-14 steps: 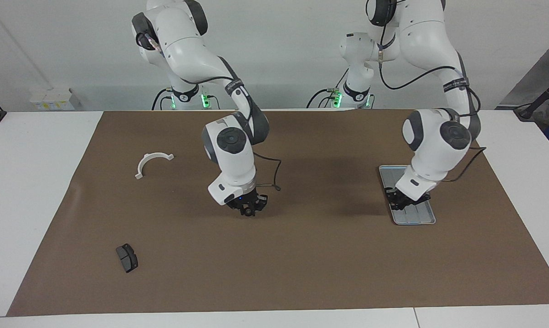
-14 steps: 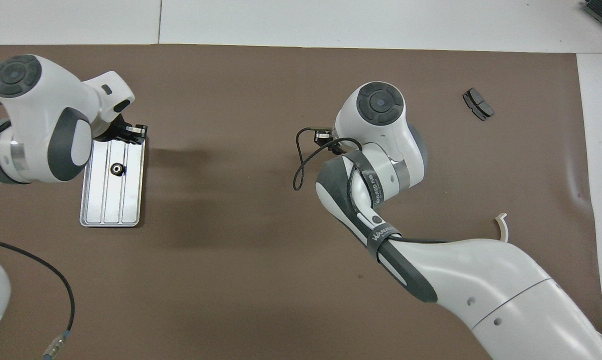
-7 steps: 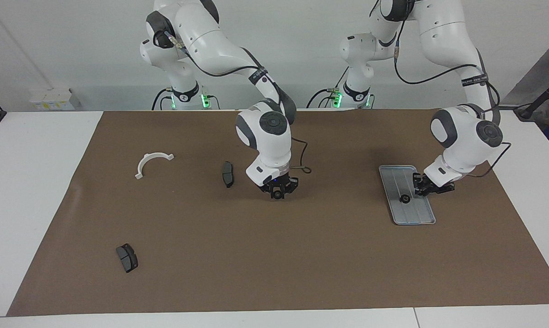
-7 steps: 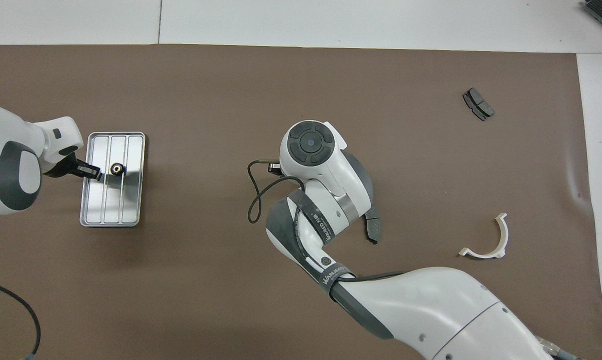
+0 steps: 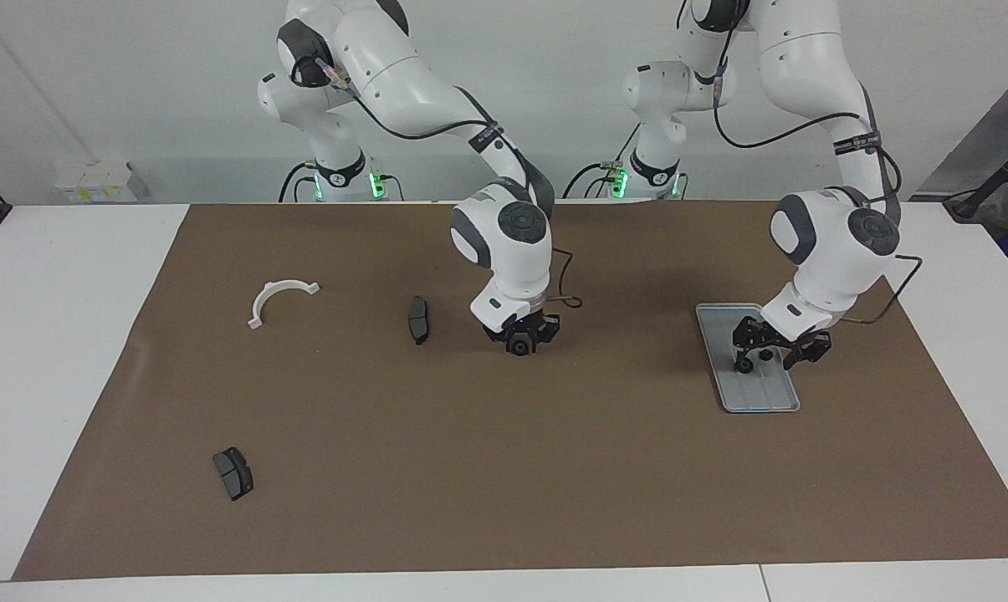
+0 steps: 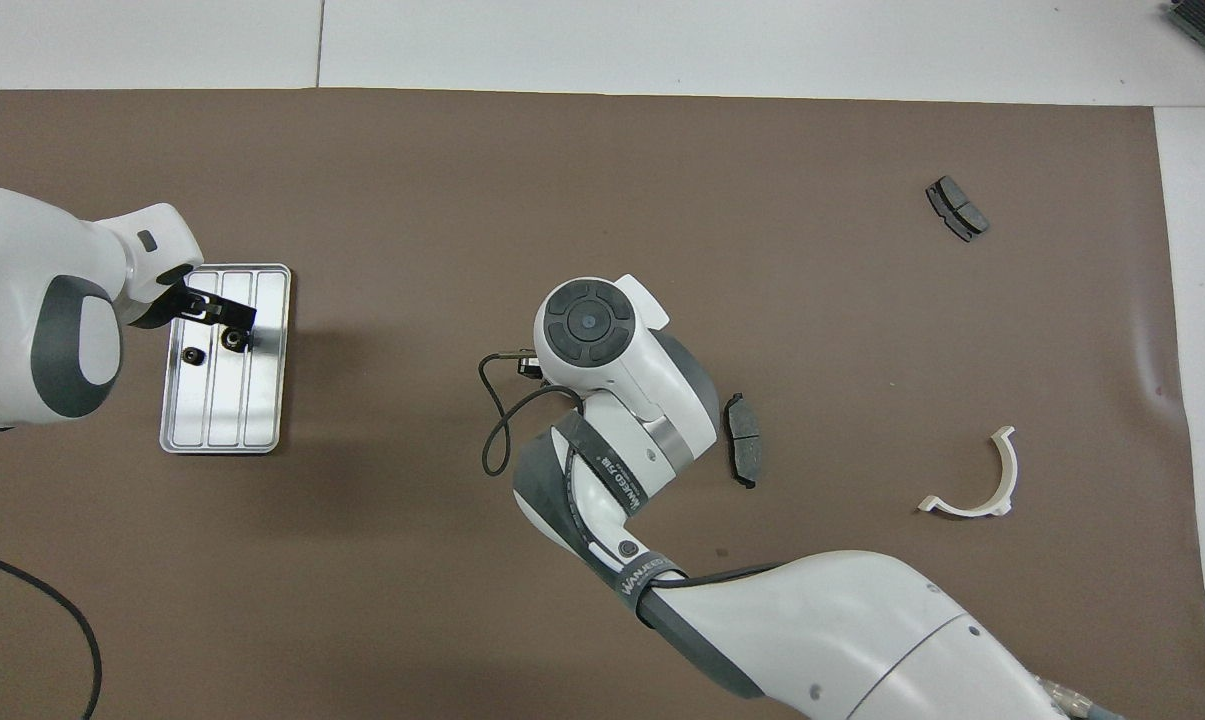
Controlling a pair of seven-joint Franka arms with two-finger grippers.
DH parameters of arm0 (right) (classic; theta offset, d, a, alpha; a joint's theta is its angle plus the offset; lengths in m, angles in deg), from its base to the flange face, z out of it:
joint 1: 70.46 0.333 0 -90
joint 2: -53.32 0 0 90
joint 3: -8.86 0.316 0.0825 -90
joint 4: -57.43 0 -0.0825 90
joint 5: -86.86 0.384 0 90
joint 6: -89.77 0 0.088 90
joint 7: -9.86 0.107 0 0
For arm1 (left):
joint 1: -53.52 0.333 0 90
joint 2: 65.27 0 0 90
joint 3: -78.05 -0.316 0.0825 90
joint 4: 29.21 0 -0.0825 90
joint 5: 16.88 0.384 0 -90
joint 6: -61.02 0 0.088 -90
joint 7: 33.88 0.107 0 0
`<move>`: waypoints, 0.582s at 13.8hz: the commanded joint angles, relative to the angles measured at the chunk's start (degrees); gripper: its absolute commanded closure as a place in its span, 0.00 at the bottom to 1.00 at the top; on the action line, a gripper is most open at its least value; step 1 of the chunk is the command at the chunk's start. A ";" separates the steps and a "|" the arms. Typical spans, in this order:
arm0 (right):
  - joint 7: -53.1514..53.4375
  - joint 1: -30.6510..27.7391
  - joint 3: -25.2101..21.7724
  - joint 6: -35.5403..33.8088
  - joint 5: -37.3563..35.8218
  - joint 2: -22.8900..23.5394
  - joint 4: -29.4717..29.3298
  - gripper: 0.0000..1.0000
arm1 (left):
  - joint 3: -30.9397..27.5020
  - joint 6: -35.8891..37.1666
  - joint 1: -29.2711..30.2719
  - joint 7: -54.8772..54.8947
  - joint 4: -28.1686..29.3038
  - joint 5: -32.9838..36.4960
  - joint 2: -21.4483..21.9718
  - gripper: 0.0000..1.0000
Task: Pick bearing gear from pile to tray
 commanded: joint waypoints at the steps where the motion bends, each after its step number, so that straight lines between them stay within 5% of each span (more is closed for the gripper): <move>1: 0.81 -1.29 0.06 1.16 -1.35 -1.13 0.52 0.00 | -0.79 -0.93 -7.55 -14.41 -0.69 -0.52 0.39 0.00; 8: -5.68 -13.84 -0.11 -0.16 -0.65 -14.47 8.24 0.00 | -0.70 -13.48 -25.31 -43.72 0.37 -0.52 -0.49 0.03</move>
